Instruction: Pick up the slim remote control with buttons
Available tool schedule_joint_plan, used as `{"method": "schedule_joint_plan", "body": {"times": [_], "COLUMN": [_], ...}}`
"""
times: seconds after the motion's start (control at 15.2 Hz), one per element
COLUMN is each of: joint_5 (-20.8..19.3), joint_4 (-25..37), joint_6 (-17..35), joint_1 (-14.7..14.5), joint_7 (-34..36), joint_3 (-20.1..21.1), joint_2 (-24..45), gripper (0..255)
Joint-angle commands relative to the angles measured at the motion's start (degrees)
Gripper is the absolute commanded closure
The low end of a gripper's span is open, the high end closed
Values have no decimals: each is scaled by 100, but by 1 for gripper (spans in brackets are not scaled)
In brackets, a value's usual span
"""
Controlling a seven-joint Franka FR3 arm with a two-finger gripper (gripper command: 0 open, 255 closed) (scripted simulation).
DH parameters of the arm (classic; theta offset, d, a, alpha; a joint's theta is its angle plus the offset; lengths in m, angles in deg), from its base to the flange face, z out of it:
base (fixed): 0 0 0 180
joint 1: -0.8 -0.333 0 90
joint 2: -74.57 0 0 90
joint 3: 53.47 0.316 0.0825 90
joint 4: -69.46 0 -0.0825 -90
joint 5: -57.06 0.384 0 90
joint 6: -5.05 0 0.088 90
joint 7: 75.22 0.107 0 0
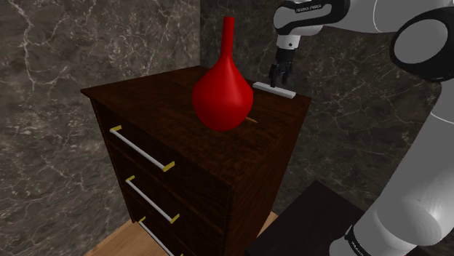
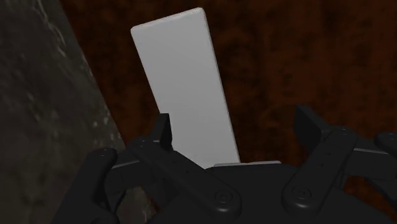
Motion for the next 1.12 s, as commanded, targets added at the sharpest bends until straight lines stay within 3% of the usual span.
{"method": "schedule_joint_plan", "body": {"times": [0.0, 0.07, 0.66, 0.73, 1.06], "joint_5": [128, 169, 163, 163, 162], "joint_4": [586, 784, 164, 177, 173], "joint_6": [-69, -104, 490, 479, 479], "joint_1": [110, 148, 132, 127, 127], "joint_7": [-199, -249, -242, -234, -235], "joint_3": [-56, -63, -49, -46, -46], "joint_2": [449, 592, 566, 568, 563], "gripper": [0, 0, 0, 255, 255]}}
